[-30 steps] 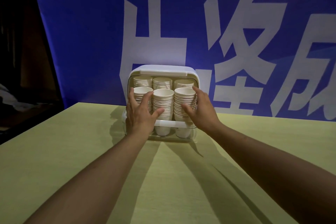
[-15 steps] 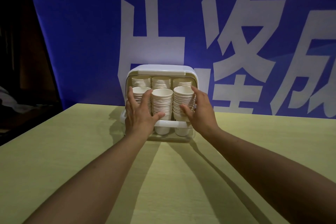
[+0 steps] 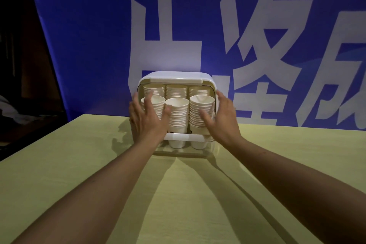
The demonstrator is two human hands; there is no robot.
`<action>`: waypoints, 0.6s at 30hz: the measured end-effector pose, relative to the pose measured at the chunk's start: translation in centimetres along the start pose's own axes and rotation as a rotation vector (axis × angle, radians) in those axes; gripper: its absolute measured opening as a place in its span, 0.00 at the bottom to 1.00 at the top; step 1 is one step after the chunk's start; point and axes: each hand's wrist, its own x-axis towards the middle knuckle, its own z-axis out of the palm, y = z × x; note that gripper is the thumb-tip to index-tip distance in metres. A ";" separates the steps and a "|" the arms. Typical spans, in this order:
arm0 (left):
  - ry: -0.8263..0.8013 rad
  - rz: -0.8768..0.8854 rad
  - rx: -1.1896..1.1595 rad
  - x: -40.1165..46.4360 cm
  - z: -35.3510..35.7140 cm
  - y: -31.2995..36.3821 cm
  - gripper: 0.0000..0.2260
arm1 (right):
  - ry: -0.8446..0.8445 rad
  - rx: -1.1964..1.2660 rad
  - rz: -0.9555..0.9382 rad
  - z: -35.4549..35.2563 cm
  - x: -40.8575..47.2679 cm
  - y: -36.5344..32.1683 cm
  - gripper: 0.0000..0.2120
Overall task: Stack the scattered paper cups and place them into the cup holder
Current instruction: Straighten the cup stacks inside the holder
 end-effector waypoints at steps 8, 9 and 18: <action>-0.200 -0.251 -0.454 6.6 -3.2 0.2 0.28 | -0.181 0.095 0.025 -1.4 4.1 -0.8 0.33; -0.194 -0.252 -0.471 6.7 -3.4 0.2 0.28 | -0.179 0.106 0.031 -1.3 4.3 -0.9 0.32; -0.044 -0.179 -0.479 4.0 -4.4 -2.3 0.21 | -0.083 0.156 -0.030 -1.0 0.9 0.1 0.29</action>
